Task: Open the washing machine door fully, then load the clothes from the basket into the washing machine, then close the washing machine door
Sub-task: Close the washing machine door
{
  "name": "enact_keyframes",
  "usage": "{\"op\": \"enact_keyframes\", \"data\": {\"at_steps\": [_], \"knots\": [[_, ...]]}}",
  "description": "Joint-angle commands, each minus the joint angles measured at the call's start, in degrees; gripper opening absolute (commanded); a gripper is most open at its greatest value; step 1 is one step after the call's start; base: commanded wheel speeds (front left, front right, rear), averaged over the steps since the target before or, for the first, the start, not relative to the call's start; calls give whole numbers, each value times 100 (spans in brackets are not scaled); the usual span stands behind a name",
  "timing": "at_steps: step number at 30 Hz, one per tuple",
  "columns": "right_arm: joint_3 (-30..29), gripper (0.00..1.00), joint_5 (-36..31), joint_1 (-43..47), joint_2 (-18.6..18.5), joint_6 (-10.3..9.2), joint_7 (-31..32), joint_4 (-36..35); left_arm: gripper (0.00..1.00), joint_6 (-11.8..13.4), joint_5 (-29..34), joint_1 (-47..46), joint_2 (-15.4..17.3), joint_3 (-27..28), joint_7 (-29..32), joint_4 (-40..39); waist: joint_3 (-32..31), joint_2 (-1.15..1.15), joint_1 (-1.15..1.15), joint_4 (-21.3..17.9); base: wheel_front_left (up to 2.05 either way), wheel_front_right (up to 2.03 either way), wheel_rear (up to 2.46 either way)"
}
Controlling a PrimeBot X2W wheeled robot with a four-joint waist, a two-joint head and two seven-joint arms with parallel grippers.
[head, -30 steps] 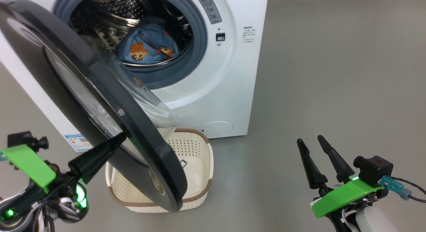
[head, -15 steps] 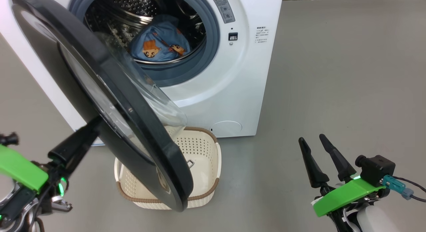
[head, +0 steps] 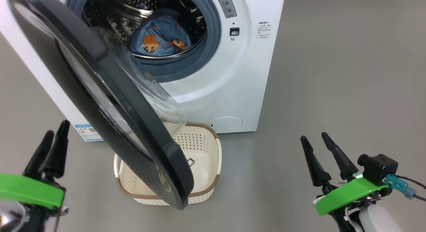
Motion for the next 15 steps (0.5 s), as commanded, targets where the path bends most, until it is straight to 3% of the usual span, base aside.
{"op": "enact_keyframes", "data": {"at_steps": [1,7,15], "knots": [[96,100,-54,-118,-39,9,-27,-160,100,-89,360,15,177,74,-415,-150,18,0,0,2,0,0,0],[97,100,-66,-138,-68,9,-27,-163,100,-141,1227,284,301,-300,-1687,167,28,0,0,8,0,0,0],[138,100,-61,-142,-108,9,-27,-141,100,-148,1909,537,404,-620,-2652,756,-31,0,0,-11,0,0,0]]}}
